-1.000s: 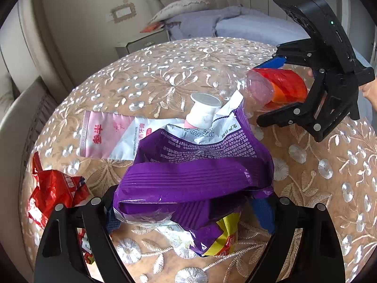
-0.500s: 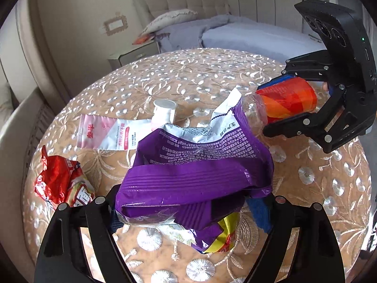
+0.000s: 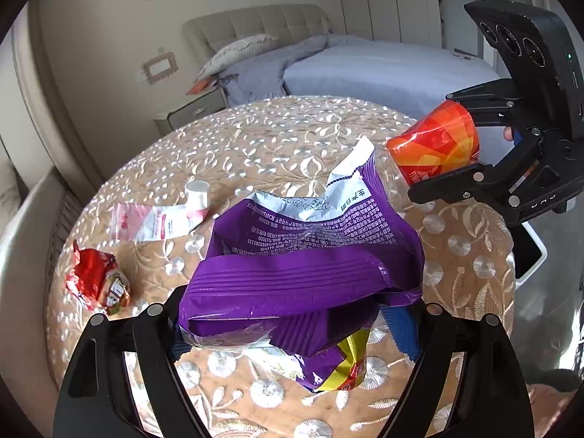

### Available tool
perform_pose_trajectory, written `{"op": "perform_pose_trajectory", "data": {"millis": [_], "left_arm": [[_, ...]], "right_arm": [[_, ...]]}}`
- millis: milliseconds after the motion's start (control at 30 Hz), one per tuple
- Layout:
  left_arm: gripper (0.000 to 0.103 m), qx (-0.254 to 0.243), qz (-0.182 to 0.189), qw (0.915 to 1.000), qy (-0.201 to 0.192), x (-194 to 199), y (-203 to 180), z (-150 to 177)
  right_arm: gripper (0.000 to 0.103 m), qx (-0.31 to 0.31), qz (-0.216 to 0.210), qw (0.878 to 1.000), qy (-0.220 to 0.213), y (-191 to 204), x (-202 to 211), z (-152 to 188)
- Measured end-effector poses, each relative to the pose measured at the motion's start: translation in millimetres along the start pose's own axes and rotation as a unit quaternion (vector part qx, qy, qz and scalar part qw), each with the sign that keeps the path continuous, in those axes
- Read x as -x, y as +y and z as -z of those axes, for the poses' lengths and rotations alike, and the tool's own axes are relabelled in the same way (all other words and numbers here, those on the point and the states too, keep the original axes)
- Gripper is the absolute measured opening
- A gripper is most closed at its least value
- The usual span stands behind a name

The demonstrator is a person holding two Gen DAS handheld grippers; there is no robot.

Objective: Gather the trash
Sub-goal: 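Grasp the purple chip bag with the left tool while the right tool grasps the red translucent cup, then carry the bag and cup over the white bin and open both tools to drop them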

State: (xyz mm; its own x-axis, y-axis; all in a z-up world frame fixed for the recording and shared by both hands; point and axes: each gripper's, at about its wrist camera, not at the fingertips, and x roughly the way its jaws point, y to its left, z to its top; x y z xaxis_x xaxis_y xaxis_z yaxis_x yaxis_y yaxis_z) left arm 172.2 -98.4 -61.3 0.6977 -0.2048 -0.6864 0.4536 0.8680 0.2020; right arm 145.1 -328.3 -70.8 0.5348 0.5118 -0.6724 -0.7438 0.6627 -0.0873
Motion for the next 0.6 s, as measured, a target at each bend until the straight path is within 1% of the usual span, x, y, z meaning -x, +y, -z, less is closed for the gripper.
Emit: {"op": "perform_pose_trajectory", "data": {"millis": [167,333,600], "left_arm": [[0.082,-0.025,0.020,0.9994,-0.015,7.6,-32.2,-6.8],[0.082,-0.052,0.046,0.9972,-0.029,7.2,-69.6,-16.3],[0.082,-0.099,0.094,0.9899,-0.036,-7.1,-139.2,-34.1]], "right_arm": [[0.054,-0.017,0.033,0.999,-0.007,-3.5,36.0,30.7],[0.053,-0.048,0.066,0.997,-0.011,-11.2,71.9,70.7],[0.053,-0.119,0.119,0.986,-0.009,-31.6,125.0,144.0]]}}
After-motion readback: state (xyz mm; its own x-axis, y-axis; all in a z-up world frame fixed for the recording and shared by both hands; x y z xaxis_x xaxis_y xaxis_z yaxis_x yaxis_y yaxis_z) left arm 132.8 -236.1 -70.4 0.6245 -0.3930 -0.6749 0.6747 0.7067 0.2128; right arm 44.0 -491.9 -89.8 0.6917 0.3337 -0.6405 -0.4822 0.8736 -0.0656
